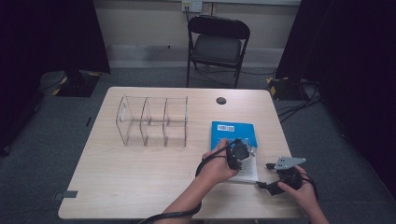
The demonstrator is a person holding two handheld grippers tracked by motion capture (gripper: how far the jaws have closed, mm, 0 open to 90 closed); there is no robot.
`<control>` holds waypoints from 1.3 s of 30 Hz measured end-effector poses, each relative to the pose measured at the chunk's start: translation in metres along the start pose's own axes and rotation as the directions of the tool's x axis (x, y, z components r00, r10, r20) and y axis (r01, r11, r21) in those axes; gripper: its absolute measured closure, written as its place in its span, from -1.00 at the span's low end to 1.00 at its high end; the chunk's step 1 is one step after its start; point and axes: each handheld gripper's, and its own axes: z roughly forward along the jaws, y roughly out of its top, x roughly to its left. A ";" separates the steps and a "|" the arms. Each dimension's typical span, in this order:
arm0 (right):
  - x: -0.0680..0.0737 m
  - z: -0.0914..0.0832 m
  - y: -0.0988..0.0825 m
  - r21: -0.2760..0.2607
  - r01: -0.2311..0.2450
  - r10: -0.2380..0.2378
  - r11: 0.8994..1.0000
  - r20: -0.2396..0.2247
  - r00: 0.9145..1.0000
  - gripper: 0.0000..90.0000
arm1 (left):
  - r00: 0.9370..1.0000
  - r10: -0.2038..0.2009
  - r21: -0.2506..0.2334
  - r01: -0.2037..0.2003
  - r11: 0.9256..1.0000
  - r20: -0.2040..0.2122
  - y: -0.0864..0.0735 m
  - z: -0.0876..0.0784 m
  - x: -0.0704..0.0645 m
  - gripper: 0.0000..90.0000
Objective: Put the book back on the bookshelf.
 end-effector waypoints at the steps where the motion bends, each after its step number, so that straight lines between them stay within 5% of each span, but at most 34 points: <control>1: 0.001 0.001 -0.001 -0.010 -0.005 0.005 1.000 0.000 1.000 -0.78 | 1.000 -0.013 -0.004 0.013 1.000 0.000 0.001 -0.001 0.001 0.60; 17: 0.002 0.004 0.002 -0.011 0.014 -0.014 1.000 -0.016 1.000 -0.79 | 0.999 -0.041 0.039 0.041 0.998 -0.007 0.022 -0.027 0.019 0.66; 39: 0.006 0.010 0.008 -0.010 -0.001 0.001 1.000 -0.003 1.000 -0.75 | 0.997 -0.081 0.069 0.080 0.994 0.004 0.041 -0.037 0.031 0.67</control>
